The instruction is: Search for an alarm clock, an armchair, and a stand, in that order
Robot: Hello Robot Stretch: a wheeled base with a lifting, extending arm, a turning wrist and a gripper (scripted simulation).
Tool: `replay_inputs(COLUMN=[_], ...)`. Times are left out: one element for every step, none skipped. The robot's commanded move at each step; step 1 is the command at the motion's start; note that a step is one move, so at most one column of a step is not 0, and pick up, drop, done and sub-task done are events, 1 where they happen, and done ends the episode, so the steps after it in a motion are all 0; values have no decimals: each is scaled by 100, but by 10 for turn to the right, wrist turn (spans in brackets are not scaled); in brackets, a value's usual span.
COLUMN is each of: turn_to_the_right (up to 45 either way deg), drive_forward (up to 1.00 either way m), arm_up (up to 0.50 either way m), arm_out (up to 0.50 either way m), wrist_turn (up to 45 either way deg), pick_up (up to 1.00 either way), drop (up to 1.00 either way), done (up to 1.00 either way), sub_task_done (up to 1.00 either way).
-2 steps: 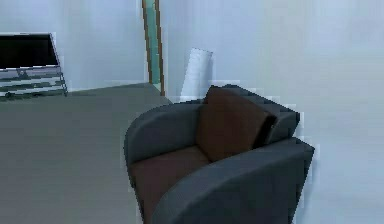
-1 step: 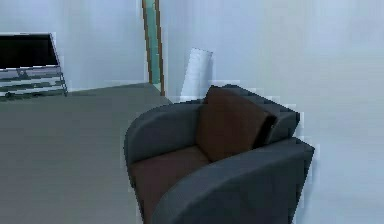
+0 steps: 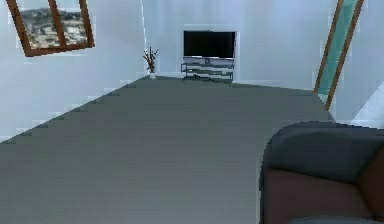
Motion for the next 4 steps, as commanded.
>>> replay_inputs(turn_to_the_right=[-270,0,420,0], drive_forward=[0,50,0,100], arm_up=[0,0,0,0], arm_out=[0,0,0,0], wrist_turn=[0,0,0,0], pick_up=[0,0,0,0], drop=[0,0,0,0], done=[0,0,0,0], sub_task_done=[0,0,0,0])
